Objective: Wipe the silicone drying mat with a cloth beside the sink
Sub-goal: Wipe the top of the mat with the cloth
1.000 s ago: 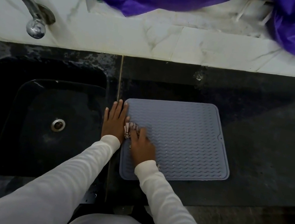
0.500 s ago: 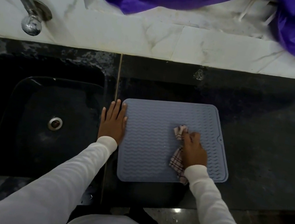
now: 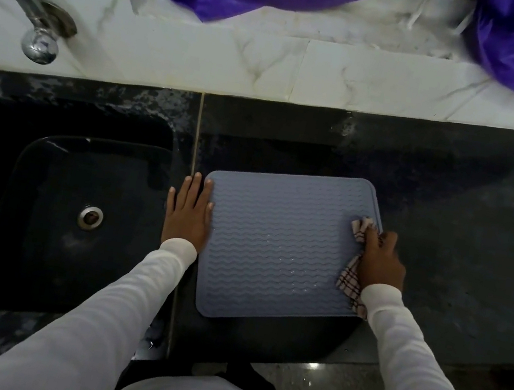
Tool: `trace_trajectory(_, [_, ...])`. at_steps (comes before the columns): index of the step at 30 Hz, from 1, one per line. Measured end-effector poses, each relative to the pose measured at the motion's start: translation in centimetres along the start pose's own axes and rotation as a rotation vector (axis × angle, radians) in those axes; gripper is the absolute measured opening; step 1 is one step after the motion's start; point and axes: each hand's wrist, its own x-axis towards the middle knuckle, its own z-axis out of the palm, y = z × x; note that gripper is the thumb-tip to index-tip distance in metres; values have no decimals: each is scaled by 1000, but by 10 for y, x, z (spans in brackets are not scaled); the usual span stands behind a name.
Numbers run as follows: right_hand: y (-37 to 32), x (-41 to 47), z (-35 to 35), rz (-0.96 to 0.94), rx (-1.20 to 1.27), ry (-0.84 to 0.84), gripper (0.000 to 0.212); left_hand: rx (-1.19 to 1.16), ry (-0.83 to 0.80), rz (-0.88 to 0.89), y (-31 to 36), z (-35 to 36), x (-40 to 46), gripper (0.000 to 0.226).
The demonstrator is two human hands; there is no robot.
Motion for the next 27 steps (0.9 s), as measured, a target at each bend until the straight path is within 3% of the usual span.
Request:
trace_trajectory(5, [-4,-3,0,1,39,16,52,4,2,-14,2,-2,1,57])
trace_trajectory(8, [-23,-5,-18,7,212,41,42,13,-15,-15,3,-4,2,56])
trace_trajectory(12, [-90,-30,-31,-310,173,112,66,22,-29,-32,4,-5,1,57])
trace_trajectory(16, [-173,-70,-17,-558,178,7,80,13,-32,-29,4,-8,1,57])
trace_trajectory(21, [-206,-95,0,-471,147,-268,75,-35,-15,-15,1,-7,0,66])
trace_trajectory(24, [-201,-94,-1,-484,123,-259,72,-38,-10,-28,3,-5,1,66])
trace_trajectory(27, [-196,-88,8,-512,94,-213,82,-42,-12,-33,3,-5,1,67])
